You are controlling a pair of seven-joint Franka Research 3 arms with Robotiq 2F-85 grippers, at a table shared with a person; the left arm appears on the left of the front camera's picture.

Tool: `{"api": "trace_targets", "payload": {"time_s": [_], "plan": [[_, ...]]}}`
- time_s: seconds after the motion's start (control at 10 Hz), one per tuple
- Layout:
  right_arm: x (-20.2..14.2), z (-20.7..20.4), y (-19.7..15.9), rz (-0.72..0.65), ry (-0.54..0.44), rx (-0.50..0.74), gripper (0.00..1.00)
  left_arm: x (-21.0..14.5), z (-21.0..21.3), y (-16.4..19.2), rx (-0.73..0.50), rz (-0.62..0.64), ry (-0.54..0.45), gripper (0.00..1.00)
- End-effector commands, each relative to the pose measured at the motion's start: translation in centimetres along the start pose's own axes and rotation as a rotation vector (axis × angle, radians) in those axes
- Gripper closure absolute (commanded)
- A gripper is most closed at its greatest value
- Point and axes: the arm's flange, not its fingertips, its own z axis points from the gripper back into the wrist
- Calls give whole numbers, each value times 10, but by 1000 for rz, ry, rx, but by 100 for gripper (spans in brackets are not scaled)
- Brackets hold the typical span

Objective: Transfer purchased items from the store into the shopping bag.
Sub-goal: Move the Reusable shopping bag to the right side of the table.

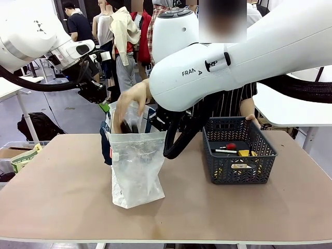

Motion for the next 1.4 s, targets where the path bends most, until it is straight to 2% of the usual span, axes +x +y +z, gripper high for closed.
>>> {"api": "trace_targets", "payload": {"time_s": [0.0, 1.3], "plan": [[-4, 0, -2, 0, -2, -6, 100, 0, 2, 0, -2, -2, -5, 100], [-4, 0, -2, 0, -2, -6, 100, 0, 2, 0, -2, -2, -5, 100]]}}
